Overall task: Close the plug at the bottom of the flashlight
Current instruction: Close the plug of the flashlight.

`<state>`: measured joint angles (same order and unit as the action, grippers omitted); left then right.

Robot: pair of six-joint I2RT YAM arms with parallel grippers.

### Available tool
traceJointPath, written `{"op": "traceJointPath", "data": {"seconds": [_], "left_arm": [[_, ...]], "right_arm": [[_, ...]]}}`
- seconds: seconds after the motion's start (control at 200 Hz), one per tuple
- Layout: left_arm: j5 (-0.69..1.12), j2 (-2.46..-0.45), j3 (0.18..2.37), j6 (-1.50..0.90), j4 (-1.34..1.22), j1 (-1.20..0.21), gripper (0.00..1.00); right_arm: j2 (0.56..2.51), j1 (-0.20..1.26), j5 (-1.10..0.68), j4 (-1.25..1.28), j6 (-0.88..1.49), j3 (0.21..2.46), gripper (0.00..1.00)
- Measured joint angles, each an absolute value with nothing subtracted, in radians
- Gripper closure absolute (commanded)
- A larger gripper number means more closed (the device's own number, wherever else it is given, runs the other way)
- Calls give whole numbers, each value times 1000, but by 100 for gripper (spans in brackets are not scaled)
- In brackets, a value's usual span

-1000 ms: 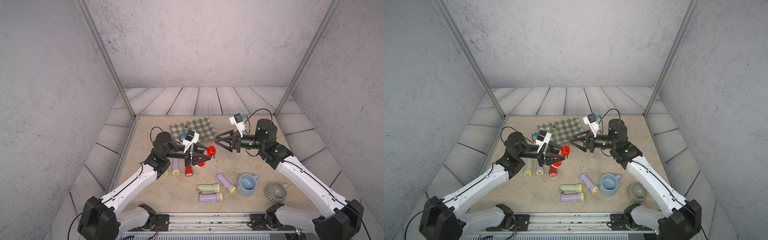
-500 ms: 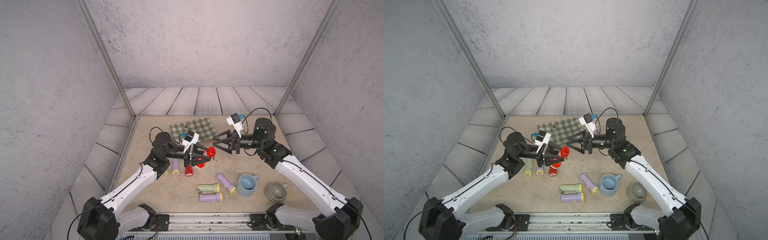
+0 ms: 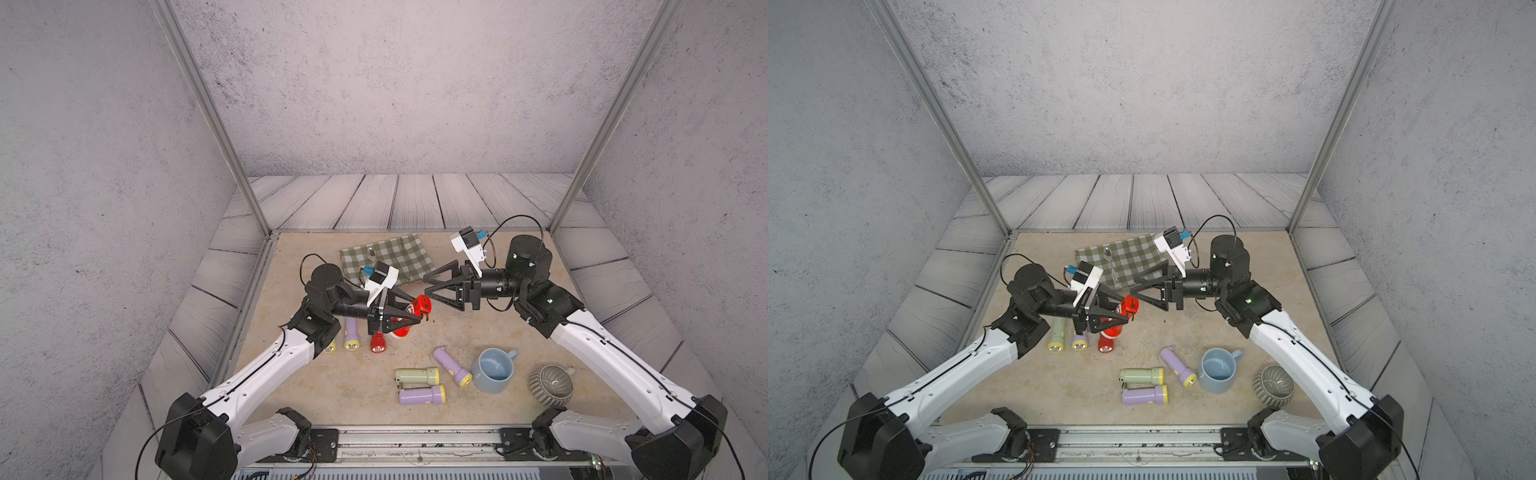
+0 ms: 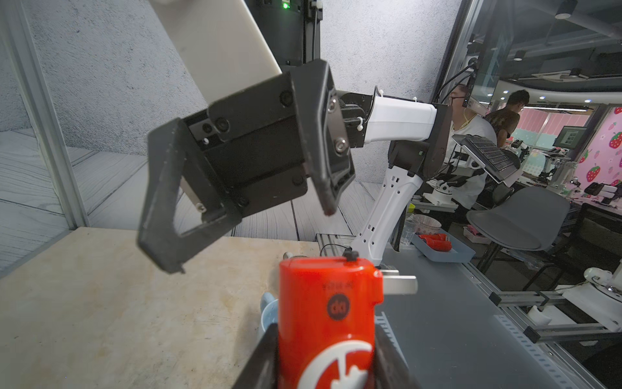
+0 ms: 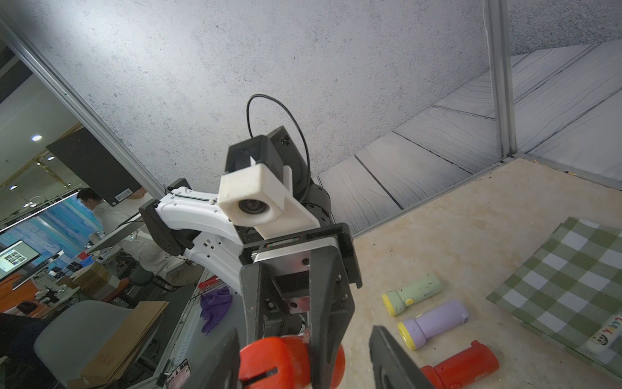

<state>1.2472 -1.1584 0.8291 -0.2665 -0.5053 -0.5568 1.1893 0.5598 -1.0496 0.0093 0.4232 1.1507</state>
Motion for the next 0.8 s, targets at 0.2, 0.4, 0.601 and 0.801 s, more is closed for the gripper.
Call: {"op": "traceJointPath", "data": {"seconds": [0.2,0.4,0.601,0.801], "left_arm": [[1251,-1158,829,-266,-505,-557,100],[1254,-1158,830,-266,-505,-557,100],[1261,-1157,830,-266,-505,-557,100],[1266,-1149,830,-266,-505,-558,100]], "right_arm": [[1189,572,-1111,27,428,1151,36],[1167,599,-1097,-68,338,1151,35],[1150,612,-1093,-104,290,1151,42],[1152,614,-1093,-116,276,1151,51]]}}
